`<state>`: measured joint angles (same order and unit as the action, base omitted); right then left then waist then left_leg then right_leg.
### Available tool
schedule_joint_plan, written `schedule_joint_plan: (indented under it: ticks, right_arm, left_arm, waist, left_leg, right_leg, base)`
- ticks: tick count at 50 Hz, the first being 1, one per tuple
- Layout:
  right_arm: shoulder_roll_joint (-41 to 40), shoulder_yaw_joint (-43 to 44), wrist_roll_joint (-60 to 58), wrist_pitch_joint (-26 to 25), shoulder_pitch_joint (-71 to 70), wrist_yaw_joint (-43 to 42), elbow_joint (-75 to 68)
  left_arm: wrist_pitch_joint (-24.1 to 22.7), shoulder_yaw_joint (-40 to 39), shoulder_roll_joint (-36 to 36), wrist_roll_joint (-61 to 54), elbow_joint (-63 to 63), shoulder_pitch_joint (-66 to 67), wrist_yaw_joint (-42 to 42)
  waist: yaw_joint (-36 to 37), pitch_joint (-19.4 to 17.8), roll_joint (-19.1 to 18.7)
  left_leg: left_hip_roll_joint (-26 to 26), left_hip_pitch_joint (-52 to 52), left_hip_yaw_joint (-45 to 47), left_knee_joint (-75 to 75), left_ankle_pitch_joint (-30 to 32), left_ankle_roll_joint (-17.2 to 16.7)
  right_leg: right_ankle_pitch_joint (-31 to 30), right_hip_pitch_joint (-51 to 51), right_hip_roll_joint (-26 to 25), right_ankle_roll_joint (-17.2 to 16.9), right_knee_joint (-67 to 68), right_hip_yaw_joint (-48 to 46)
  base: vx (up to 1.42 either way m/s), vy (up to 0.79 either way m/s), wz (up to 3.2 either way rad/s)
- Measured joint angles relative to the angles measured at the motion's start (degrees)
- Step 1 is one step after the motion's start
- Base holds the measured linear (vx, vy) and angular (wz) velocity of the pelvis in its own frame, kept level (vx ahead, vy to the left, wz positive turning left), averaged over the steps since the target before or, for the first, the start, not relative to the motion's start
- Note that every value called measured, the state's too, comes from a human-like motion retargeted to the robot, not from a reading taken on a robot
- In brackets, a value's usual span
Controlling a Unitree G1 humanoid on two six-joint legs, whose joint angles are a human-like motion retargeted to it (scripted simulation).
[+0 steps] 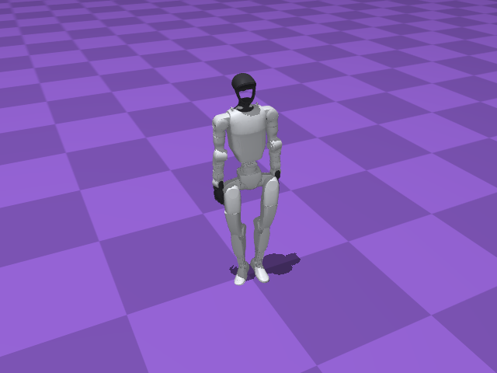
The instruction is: Upper body actions
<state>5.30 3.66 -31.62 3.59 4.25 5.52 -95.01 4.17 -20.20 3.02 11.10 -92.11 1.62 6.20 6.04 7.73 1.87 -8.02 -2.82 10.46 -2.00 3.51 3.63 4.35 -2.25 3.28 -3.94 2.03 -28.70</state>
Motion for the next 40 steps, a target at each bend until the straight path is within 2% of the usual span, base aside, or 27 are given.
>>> schedule_joint_plan:
  ticks: [23, 27, 32, 34, 36, 40]
  right_arm:
    - [0.1, 0.66, 0.02, 0.31, -0.19, 0.25, 1.49]
    - [0.17, 0.99, 0.75, 0.57, -0.51, 0.58, 2.28]
    - [-0.74, 0.52, 0.69, 1.15, -1.61, 1.39, 5.27]
    - [-1.19, -0.13, -0.09, 1.56, -2.42, 1.6, 6.93]
    - [-1.63, -1.7, -1.04, 1.97, -3.4, 1.58, 8.53]
    - [-1.85, -4.58, -2.08, 2.97, -4.86, 1.42, 10.99]
  left_arm:
    - [-0.49, -0.36, -1.44, -2.57, -1.02, 1.57, 0.5]
    - [-0.58, 0.62, -1.32, -2.84, -0.67, 1.07, 0.45]
    - [-0.81, 3.46, 0.14, -2.34, -0.26, -0.28, 0.51]
    - [-1.12, 4.35, 0.92, -2.26, -0.04, -0.75, 0.94]
    - [-1.28, 4.15, 1.8, -2.27, 0.02, -1.19, 1.37]
    - [-1.08, 4.24, 3.46, -2.55, -0.43, -2.04, 1.36]
  waist:
    - [-2.44, -1.02, 0.61]
    - [-1.2, -1.8, 0.95]
    - [0.49, -3.34, 1.4]
    - [-5.81, -3.51, 1.7]
    - [-7.75, -4.04, 1.63]
    - [-9.48, -5.01, 1.23]
  left_leg:
    - [-0.94, 0.53, -0.37, 0.84, -0.4, 0.7]
    - [-0.57, 0.26, 3.38, 0.65, -0.24, 1.44]
    - [0.67, -0.9, 11.89, -0.22, 0.48, 3.38]
    - [1.28, 1.0, 8.94, -1.62, -0.05, 1.94]
    - [2.7, 0.97, 11.59, -2.23, -0.14, 1.71]
    - [6.28, 0.89, 19.52, -2.54, -1.17, 1.06]
  right_leg:
    - [-1.41, 0.16, 0.39, 1.6, 0.79, 1.54]
    - [-1.81, -1.24, 0.53, 1.63, 2.67, 5.64]
    - [-5.15, -6.32, -1.94, 3.47, 5.82, 13.35]
    - [-5.93, -6.96, -1.28, 3.65, 5.38, 10.38]
    - [-5.55, -7.47, -1.5, 4.76, 4.9, 7.78]
    - [-1.67, -6.38, -0.02, 5.45, 2.97, -7.84]
  base:
    - [0.0, 0.0, 0.0]
    - [0.02, -0.01, -0.85]
    - [-0.07, -0.1, -1.21]
    - [-0.23, -0.16, 0.37]
    - [-0.32, -0.14, -1.33]
    - [-0.41, -0.08, -2.09]
